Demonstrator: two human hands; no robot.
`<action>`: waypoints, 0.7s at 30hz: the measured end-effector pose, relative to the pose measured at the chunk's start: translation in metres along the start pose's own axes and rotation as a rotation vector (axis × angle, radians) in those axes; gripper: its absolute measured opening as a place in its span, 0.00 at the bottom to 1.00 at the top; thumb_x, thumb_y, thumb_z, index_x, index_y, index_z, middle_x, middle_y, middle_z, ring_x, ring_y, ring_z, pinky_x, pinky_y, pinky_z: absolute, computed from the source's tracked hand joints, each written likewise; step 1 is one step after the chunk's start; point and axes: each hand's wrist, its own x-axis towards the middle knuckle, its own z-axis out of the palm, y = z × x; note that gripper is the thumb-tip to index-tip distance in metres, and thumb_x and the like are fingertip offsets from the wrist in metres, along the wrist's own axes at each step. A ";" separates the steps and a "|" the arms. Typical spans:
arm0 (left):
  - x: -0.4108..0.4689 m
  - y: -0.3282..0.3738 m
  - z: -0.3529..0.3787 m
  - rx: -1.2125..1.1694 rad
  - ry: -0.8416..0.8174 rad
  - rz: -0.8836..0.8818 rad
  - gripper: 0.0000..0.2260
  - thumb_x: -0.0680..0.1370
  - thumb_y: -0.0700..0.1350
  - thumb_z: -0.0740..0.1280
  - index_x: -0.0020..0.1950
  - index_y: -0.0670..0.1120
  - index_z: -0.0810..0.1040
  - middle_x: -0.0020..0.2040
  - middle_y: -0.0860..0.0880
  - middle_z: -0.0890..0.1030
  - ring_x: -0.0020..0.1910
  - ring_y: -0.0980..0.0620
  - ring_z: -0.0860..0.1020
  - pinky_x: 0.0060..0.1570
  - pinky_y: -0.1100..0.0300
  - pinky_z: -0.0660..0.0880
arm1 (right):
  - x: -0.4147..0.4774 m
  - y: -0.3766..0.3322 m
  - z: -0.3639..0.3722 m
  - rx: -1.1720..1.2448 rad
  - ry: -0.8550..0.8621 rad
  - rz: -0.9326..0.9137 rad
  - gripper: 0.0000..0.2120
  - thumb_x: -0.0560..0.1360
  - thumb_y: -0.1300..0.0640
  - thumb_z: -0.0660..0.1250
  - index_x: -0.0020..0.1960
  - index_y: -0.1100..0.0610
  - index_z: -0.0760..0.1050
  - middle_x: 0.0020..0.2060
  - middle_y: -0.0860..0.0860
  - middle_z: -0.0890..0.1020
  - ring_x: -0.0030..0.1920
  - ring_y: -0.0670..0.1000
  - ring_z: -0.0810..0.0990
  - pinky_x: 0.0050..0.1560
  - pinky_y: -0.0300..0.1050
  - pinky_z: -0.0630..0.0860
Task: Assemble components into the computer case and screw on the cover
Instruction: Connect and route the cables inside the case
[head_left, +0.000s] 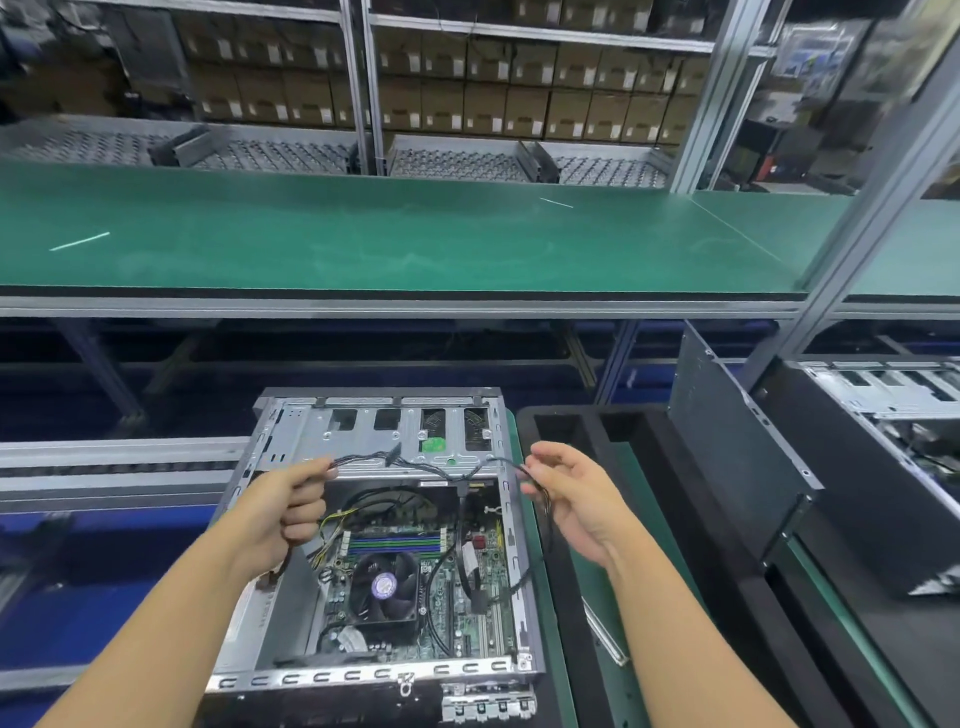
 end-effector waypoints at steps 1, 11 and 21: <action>0.000 -0.001 -0.001 0.000 -0.010 -0.034 0.09 0.81 0.47 0.64 0.45 0.43 0.74 0.25 0.54 0.55 0.20 0.58 0.53 0.20 0.68 0.49 | -0.001 0.000 0.000 0.085 -0.004 0.000 0.13 0.76 0.75 0.67 0.60 0.67 0.77 0.45 0.58 0.84 0.48 0.56 0.86 0.46 0.40 0.83; 0.004 -0.021 0.017 0.149 -0.011 -0.030 0.14 0.82 0.52 0.64 0.49 0.42 0.81 0.35 0.48 0.80 0.28 0.52 0.76 0.28 0.61 0.76 | -0.008 0.003 0.019 0.295 -0.115 -0.104 0.20 0.77 0.78 0.61 0.66 0.66 0.72 0.59 0.63 0.83 0.63 0.63 0.82 0.53 0.41 0.82; -0.013 -0.021 0.037 -0.122 -0.354 -0.058 0.17 0.83 0.50 0.59 0.59 0.39 0.80 0.51 0.38 0.83 0.43 0.43 0.83 0.44 0.48 0.82 | 0.000 0.008 0.030 0.447 0.088 -0.026 0.15 0.81 0.73 0.59 0.67 0.67 0.70 0.58 0.65 0.83 0.59 0.63 0.84 0.49 0.41 0.84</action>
